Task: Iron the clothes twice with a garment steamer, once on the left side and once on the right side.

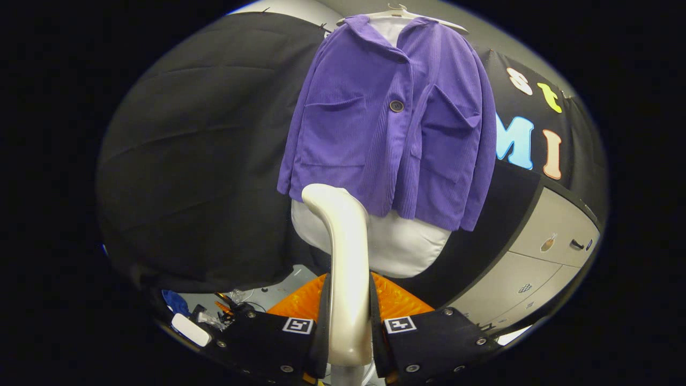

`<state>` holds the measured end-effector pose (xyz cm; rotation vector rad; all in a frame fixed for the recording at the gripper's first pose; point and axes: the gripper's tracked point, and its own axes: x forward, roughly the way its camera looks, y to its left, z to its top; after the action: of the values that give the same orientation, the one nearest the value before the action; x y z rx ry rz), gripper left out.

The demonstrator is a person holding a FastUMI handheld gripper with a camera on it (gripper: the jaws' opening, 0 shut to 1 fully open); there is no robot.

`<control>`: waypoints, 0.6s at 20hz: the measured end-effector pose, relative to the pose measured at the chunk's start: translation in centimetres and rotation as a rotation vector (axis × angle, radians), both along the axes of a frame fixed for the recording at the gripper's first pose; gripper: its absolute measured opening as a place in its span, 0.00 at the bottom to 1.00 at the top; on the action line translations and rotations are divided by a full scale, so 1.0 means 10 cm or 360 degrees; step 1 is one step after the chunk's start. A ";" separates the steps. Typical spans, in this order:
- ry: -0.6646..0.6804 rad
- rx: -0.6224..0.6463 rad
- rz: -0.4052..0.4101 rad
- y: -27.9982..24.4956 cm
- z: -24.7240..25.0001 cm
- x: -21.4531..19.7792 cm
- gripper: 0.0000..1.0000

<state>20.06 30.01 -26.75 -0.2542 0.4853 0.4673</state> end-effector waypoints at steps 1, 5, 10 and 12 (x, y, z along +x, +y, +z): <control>0.0011 0.0001 -0.0008 -0.05 -0.03 -0.01 0.34; 0.0021 0.0026 -0.0044 -0.29 -0.03 -0.13 0.34; -0.0012 0.0163 -0.0126 -0.78 0.19 -0.34 0.34; -0.0063 0.0197 -0.0160 -1.05 0.40 -0.43 0.34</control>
<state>15.73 19.56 -22.77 -0.1191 0.4264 0.3921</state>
